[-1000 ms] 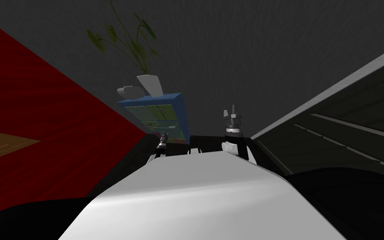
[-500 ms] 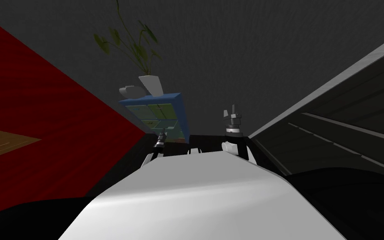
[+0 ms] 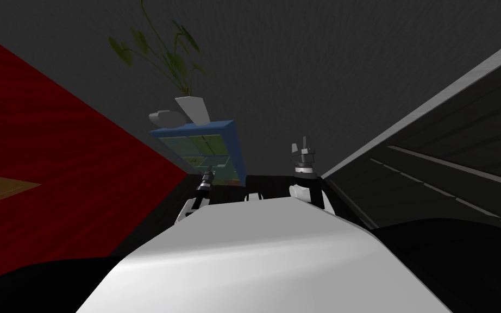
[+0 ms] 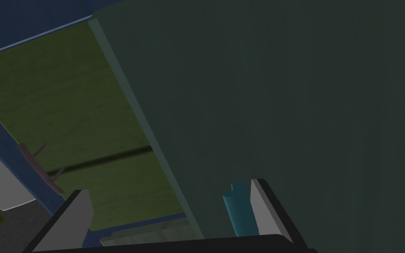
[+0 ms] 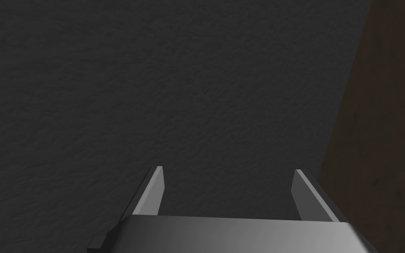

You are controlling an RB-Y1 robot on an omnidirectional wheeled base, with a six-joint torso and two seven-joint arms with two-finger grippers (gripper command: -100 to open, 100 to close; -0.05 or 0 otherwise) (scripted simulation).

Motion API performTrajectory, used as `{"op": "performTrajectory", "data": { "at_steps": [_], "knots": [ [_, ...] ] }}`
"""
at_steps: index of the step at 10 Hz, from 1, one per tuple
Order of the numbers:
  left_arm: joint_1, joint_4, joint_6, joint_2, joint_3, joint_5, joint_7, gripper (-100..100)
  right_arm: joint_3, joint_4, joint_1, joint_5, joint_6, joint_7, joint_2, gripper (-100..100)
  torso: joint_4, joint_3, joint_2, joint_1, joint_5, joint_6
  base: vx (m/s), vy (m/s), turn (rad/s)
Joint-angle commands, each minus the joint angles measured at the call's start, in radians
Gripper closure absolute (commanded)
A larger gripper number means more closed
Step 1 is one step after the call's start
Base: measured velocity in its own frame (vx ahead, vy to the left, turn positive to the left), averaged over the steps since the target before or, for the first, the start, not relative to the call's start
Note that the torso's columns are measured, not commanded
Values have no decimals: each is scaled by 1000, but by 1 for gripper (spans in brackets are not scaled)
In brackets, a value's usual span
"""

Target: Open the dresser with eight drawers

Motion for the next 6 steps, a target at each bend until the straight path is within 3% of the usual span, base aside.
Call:
{"op": "performTrajectory", "data": {
  "at_steps": [1,6],
  "knots": [
    [1,-1,5,1,0,0,3,0,0,0,0,0,0,0,0,0,-1,0,0,0,1,0,0,0,0],
    [4,4,8,0,-1,0,3,0,0,0,0,0,0,0,0,0,-3,-1,-3,2,3,0,0,0,0]
  ]
}}
